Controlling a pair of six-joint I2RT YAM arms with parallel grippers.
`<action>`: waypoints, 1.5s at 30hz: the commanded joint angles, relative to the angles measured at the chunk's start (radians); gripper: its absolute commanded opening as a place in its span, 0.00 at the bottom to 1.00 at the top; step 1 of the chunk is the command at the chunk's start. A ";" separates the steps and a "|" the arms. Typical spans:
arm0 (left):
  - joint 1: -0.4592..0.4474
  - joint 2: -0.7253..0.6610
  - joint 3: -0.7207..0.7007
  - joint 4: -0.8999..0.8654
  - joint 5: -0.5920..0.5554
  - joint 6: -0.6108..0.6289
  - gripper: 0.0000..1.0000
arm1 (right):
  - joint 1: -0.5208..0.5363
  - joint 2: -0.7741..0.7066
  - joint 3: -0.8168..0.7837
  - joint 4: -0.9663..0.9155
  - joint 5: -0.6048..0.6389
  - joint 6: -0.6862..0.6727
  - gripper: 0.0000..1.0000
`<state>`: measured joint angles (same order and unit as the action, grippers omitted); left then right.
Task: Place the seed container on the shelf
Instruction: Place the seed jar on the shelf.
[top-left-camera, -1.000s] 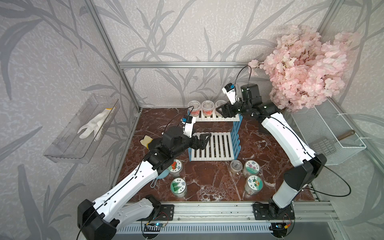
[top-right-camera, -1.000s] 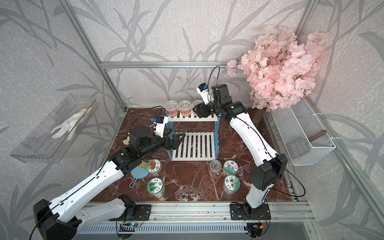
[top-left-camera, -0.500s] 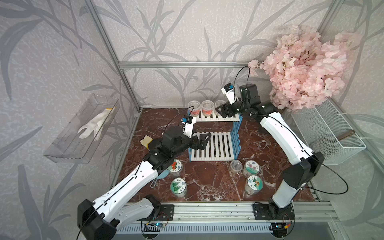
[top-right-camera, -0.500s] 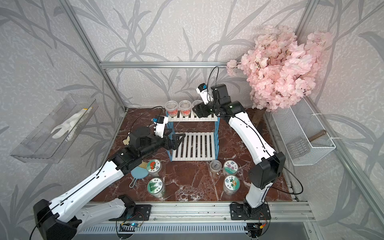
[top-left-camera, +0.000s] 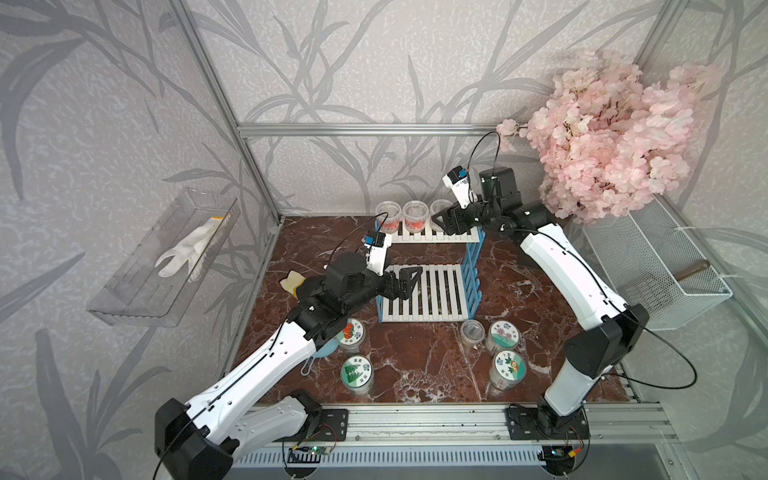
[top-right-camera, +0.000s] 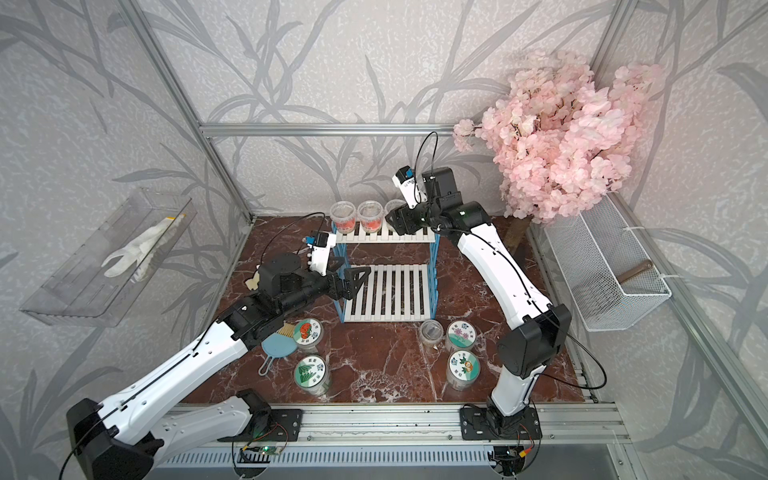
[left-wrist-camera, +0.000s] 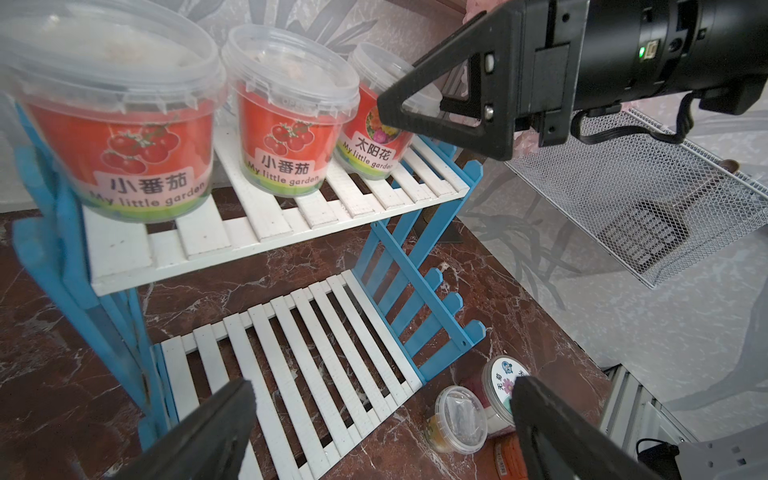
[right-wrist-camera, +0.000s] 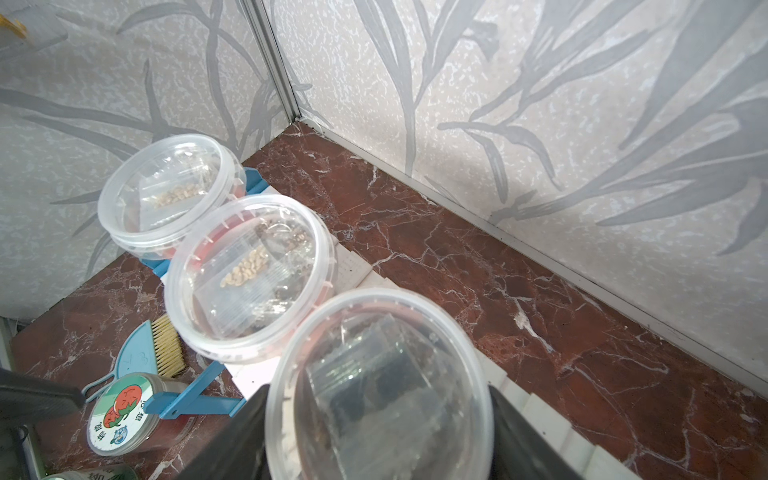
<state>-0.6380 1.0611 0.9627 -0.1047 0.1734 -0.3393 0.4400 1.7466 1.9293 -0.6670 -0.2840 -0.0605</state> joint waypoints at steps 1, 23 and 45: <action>0.008 -0.018 0.026 -0.009 -0.013 0.017 1.00 | -0.002 -0.021 0.030 0.004 0.016 -0.010 0.73; 0.007 0.005 0.038 -0.014 -0.004 0.014 1.00 | -0.002 -0.009 0.029 -0.013 0.009 -0.012 0.84; 0.007 0.001 0.029 -0.018 0.005 0.011 1.00 | -0.001 -0.076 -0.041 0.027 0.004 -0.015 0.78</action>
<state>-0.6380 1.0668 0.9627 -0.1055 0.1707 -0.3336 0.4400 1.7061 1.8984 -0.6762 -0.2806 -0.0765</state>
